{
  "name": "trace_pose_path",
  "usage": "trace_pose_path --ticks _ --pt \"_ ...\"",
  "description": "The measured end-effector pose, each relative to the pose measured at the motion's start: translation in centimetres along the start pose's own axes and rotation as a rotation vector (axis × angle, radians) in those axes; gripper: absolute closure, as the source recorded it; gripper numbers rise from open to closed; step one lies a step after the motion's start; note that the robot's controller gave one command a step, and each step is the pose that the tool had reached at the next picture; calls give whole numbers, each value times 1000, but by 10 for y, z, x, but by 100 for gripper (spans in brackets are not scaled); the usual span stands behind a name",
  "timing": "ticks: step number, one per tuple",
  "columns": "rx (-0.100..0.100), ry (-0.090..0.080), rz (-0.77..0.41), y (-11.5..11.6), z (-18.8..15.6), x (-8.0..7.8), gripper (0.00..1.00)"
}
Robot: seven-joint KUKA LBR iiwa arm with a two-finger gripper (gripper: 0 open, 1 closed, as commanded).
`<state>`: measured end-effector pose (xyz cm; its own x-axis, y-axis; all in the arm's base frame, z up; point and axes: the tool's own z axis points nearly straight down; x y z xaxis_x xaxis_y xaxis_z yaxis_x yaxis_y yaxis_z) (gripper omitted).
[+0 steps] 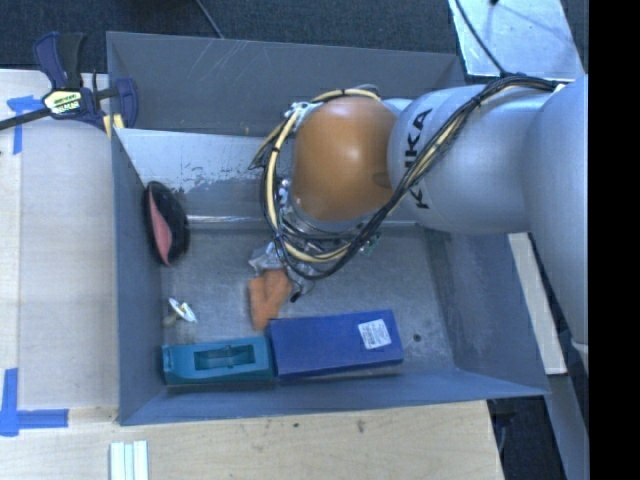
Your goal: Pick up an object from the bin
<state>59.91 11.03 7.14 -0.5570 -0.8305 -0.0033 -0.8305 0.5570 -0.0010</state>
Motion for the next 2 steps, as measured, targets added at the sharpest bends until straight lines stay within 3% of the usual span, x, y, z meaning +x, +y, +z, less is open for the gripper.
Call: trace_pose_path --ticks 2 --pt "-7 6 1 2 -23 2 100"
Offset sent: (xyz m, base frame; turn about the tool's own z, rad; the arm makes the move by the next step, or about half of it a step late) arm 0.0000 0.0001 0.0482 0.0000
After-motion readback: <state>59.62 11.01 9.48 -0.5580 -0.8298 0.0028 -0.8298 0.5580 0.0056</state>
